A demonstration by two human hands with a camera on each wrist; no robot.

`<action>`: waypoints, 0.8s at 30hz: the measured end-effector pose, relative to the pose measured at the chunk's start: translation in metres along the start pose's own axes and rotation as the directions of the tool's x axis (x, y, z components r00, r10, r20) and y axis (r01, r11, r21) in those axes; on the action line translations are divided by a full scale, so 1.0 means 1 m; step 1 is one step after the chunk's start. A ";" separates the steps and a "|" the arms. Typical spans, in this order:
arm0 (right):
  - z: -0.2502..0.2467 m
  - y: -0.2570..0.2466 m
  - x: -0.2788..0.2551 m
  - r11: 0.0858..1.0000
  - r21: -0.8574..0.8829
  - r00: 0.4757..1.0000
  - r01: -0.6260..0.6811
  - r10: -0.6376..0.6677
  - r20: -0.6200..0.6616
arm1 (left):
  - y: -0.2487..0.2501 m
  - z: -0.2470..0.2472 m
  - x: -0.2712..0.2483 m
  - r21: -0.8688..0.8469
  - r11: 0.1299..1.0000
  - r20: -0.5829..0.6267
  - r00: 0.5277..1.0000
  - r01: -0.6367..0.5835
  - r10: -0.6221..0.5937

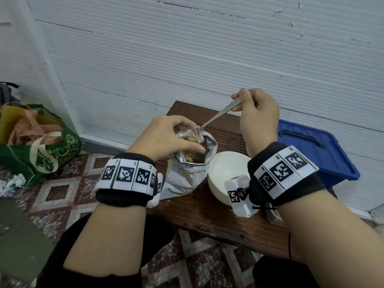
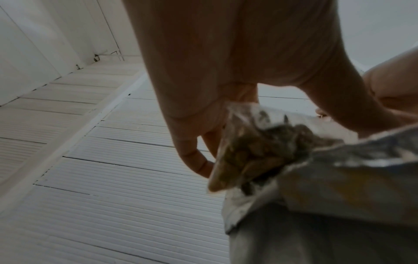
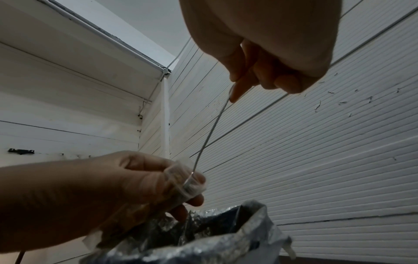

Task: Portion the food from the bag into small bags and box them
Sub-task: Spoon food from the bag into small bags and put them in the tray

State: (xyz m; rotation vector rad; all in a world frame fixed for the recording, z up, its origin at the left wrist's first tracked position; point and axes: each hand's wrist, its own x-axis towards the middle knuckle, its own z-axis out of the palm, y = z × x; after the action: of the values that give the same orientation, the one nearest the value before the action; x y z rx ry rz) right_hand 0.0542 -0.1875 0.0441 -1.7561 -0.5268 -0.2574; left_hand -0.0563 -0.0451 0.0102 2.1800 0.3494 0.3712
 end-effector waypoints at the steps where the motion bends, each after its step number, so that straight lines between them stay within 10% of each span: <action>1: -0.001 -0.001 0.000 1.000 0.008 1.000 0.024 -0.024 0.000 | -0.001 0.000 0.001 0.002 1.000 0.005 1.000 -0.001 0.001; 15: -0.017 0.000 -0.001 0.976 0.071 0.932 0.205 -0.173 -0.318 | -0.010 -0.010 0.002 -0.135 0.990 -0.236 0.969 0.042 -0.073; 20: -0.012 0.020 -0.016 0.975 -0.107 0.977 0.197 -0.204 -0.064 | -0.009 -0.010 0.001 -0.140 0.988 -0.181 0.980 0.059 -0.085; 24: 0.001 0.036 -0.031 0.865 -0.282 0.899 0.415 -0.341 0.276 | -0.008 -0.008 0.000 -0.121 0.990 -0.118 0.989 0.071 -0.085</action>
State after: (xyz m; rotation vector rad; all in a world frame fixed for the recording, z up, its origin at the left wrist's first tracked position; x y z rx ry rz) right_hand 0.0442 -0.1991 -0.0006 -2.0129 -1.0470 -0.4577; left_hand -0.0603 -0.0351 0.0085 2.0282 0.4688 0.4714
